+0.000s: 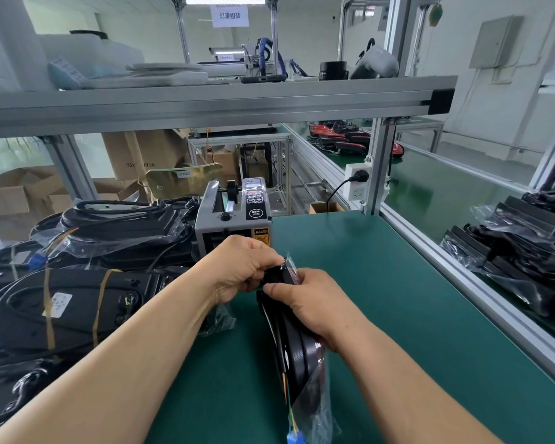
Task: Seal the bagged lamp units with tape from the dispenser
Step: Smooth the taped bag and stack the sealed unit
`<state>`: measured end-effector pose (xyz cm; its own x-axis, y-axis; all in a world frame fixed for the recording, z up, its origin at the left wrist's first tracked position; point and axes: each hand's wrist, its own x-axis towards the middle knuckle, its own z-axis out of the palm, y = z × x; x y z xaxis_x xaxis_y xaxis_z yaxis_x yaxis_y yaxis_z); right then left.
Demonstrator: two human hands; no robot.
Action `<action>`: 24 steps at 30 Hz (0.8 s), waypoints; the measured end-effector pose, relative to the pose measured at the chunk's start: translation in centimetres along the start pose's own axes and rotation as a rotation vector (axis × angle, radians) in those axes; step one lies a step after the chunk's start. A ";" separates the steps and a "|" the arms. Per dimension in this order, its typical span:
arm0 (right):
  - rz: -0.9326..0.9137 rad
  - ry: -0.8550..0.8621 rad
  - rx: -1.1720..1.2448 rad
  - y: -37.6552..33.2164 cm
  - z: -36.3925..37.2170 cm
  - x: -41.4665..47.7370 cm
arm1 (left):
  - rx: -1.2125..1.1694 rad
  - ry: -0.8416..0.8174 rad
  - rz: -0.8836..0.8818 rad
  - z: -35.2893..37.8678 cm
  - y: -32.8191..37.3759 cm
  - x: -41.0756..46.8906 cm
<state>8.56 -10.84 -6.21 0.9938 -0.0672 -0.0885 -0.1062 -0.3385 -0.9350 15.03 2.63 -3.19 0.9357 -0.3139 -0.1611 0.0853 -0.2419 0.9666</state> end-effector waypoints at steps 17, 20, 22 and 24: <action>0.006 0.003 0.012 -0.2 0.1 -0.3 | 0.054 0.204 0.176 0.9 -1.6 0.1; 0.000 -0.003 0.020 -0.3 0.0 -0.4 | 0.083 0.279 0.183 1.4 -2.5 0.0; 0.007 0.000 0.039 -0.4 -0.1 -0.5 | 0.028 0.299 0.139 1.8 -2.8 0.0; 0.011 0.005 0.033 -0.6 -0.1 -0.6 | -0.066 0.287 0.065 2.3 -2.7 0.0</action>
<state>8.02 -10.74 -5.58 0.9924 -0.0755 -0.0972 -0.1158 -0.3067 -0.9447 13.96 1.17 -6.27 0.9977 -0.0517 -0.0449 0.0356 -0.1670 0.9853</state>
